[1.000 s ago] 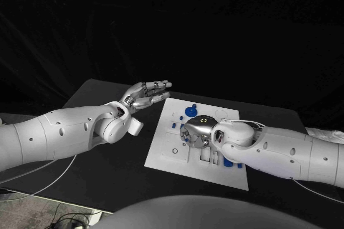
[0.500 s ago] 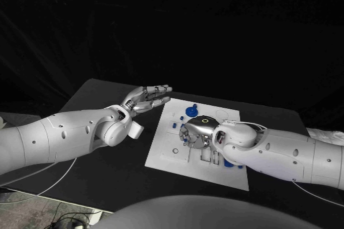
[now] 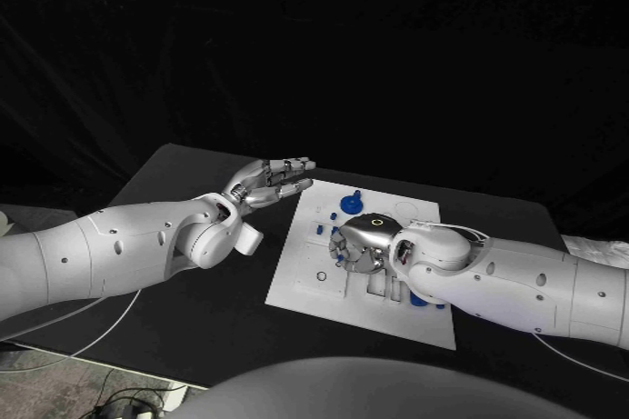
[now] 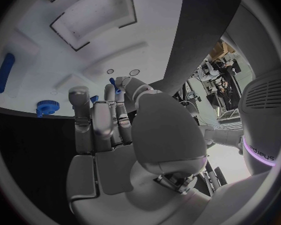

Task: Assemble the parts on the task board

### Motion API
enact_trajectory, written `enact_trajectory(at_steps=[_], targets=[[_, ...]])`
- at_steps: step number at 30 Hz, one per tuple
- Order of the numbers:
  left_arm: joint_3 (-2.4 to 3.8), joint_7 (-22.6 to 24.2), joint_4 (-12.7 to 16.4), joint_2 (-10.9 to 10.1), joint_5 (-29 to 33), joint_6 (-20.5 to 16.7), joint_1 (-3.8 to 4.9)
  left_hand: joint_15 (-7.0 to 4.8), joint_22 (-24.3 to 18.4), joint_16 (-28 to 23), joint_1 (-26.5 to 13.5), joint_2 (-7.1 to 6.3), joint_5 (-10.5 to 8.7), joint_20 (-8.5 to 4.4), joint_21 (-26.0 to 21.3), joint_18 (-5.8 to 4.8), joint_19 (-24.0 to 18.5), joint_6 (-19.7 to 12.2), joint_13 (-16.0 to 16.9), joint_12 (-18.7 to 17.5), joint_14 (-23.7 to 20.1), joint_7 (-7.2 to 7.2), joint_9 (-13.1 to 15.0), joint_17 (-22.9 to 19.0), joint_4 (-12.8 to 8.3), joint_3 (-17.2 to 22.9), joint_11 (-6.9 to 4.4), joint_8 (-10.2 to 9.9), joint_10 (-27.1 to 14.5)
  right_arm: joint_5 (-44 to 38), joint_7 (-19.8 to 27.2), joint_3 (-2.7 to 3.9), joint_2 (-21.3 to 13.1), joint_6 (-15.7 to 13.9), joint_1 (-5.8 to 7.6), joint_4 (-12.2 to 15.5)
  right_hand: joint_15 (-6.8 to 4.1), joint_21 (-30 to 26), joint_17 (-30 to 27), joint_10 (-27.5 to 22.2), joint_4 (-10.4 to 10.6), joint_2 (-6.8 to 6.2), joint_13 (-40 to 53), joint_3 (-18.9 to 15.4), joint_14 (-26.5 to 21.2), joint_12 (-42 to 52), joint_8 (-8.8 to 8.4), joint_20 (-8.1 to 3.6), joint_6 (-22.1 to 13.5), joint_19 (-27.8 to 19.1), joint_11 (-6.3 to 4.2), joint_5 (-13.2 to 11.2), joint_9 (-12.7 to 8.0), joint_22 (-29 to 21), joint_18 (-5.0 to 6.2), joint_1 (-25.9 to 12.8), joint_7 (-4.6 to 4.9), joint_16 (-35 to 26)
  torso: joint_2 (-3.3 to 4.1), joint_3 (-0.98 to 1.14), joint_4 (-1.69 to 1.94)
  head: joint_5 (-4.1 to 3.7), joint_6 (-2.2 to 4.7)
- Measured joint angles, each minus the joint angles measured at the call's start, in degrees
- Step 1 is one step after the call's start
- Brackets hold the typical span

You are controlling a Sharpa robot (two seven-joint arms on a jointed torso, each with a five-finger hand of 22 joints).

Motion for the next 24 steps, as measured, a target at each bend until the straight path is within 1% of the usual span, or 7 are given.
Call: enact_trajectory(at_steps=[2,7,8,10,13,24], targets=[[0.0,-0.01,0.0,0.0,-0.01,0.02,-0.02,0.0,-0.07,0.0,0.2,0.2,0.12,0.0,0.0,0.0,0.0,0.0,0.0,0.0,0.0,0.0,0.0,0.0,0.0,0.0,0.0,0.0,0.0,0.17,0.0,-0.01,0.05,0.05,-0.09,-0.12,0.0,0.0,0.0,0.0,0.0,0.0,0.0,0.0,0.0,0.0,0.0,0.0,0.0,0.0,0.0,0.0,0.0,0.0,0.0,0.0,0.0,0.0,0.0,0.01,-0.01,0.03,0.0],[0.0,-0.03,0.0,0.01,-0.02,0.05,-0.03,0.0,-0.07,0.0,0.19,0.19,0.12,0.0,0.0,0.0,0.0,0.0,0.0,0.0,0.0,0.0,0.0,0.0,0.0,0.0,0.0,0.0,0.0,0.46,-0.01,-0.01,0.12,0.15,-0.2,-0.3,0.0,0.0,0.0,0.0,0.0,0.0,0.01,0.0,0.0,0.0,-0.01,0.0,-0.08,0.0,0.0,0.0,-0.02,0.0,0.0,0.0,-0.08,0.0,0.01,0.02,-0.02,0.14,0.0],[0.0,-0.03,0.0,0.02,-0.03,0.06,-0.04,0.0,-0.07,0.0,0.19,0.19,0.12,0.0,0.0,0.0,0.0,0.0,0.0,0.0,0.0,0.0,0.0,0.0,0.0,0.0,0.0,0.0,0.0,0.52,-0.01,-0.01,0.14,0.18,-0.22,-0.35,0.0,0.0,0.0,0.0,0.0,0.0,0.01,0.0,0.0,0.0,-0.3,0.0,-0.08,0.0,0.0,0.0,-0.02,-0.01,0.0,0.0,-0.08,0.0,0.01,0.02,-0.02,0.15,0.0],[0.0,-0.04,-0.01,0.04,-0.03,0.08,-0.06,0.0,-0.06,0.0,0.19,0.19,0.12,0.0,0.0,0.0,0.0,0.0,0.0,0.0,0.0,0.0,0.0,0.0,0.0,0.0,0.0,0.0,0.0,0.56,-0.01,-0.01,0.17,0.23,-0.25,-0.42,0.0,0.0,0.0,0.0,0.0,0.0,0.01,0.0,0.0,0.0,-0.31,0.0,-0.08,0.0,0.0,0.0,-0.03,-0.01,0.0,0.0,-0.08,0.0,0.01,0.02,-0.03,0.16,0.0],[0.0,-0.05,-0.06,0.09,-0.04,0.1,-0.1,0.0,-0.06,0.0,0.19,0.19,0.12,0.0,0.0,0.0,0.0,0.0,0.0,0.0,0.0,0.0,0.0,0.0,0.0,0.0,0.0,0.0,0.0,0.58,-0.02,-0.01,0.2,0.29,-0.28,-0.51,0.0,0.0,-0.01,0.0,-0.1,0.0,-0.03,0.1,0.0,0.0,-0.32,0.0,-0.26,0.0,0.0,-0.23,-0.03,-0.01,0.0,0.0,0.1,0.0,0.01,0.02,-0.03,0.13,0.0],[0.0,-0.1,-0.18,0.11,-0.05,0.17,-0.25,0.0,-0.06,0.0,0.19,0.19,0.12,0.0,0.0,0.0,0.0,0.0,0.0,0.0,0.0,0.0,0.0,0.0,0.0,0.0,0.0,0.0,0.0,0.59,-0.03,0.0,0.15,0.41,-0.46,-0.59,0.0,0.0,-0.01,0.0,-0.17,0.0,-0.06,0.17,0.0,0.0,-0.32,0.0,-0.27,0.0,0.01,-0.44,0.0,-0.02,0.0,0.0,0.1,0.0,0.01,0.02,-0.01,0.02,0.0]])
